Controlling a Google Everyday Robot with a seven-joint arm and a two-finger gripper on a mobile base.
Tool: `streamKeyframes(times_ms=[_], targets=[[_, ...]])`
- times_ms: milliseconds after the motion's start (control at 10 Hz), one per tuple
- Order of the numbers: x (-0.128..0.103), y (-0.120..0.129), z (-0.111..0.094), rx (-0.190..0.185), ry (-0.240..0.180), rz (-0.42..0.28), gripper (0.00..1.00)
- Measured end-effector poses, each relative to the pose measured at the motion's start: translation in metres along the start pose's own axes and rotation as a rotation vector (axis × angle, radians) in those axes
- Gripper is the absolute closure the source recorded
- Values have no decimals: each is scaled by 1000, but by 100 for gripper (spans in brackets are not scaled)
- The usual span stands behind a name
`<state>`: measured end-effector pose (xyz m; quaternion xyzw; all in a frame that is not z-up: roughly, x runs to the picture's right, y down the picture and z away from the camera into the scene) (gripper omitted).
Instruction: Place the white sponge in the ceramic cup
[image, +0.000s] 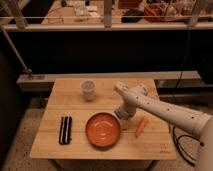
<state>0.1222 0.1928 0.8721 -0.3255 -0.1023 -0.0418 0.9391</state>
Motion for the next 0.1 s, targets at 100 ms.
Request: streamKeyframes(times_ms=[100], targets=[[0,0,0,0,0,-1,46]])
